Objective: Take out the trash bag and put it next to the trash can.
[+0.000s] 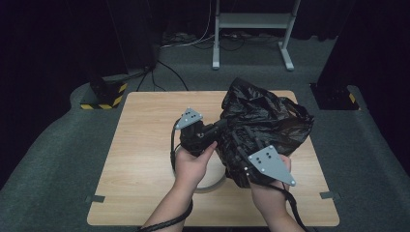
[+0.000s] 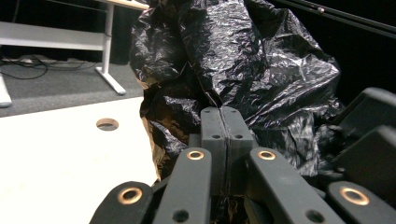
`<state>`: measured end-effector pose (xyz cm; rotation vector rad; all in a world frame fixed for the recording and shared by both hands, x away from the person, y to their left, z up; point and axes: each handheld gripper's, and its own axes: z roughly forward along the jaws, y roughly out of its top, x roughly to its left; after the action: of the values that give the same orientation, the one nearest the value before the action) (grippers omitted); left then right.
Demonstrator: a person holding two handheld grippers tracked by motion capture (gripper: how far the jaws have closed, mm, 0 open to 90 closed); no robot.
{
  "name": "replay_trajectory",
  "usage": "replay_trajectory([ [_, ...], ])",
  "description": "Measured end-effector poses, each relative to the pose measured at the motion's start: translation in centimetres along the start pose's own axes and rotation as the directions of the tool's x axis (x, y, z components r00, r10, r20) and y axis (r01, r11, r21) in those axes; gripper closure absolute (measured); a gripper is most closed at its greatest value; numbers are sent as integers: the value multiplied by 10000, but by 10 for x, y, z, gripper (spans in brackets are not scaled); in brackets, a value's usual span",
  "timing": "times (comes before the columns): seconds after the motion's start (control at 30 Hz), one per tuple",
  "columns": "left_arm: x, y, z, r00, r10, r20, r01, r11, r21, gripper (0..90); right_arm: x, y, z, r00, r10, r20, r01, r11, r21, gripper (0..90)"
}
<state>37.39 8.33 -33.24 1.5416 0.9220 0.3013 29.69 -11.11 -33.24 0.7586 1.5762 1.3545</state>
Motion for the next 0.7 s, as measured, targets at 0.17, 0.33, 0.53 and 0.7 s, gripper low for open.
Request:
replay_trajectory([
  [0.17,0,2,1,9999,76,-145,-76,10000,-19,895,-24,3,-5,9991,212,381,-219,9996,165,605],
  [0.33,3,7,2,9996,129,-270,-131,9999,-58,897,-50,4,-9,9953,204,951,-232,9993,285,569],
  [0.53,6,18,4,9981,390,-480,-402,9989,-229,898,-80,-2,-16,9840,350,1749,-441,9978,487,525],
  [0.7,8,25,4,9977,379,-563,-408,9978,-520,898,-95,-10,-21,9728,347,2290,-482,9974,539,509],
])
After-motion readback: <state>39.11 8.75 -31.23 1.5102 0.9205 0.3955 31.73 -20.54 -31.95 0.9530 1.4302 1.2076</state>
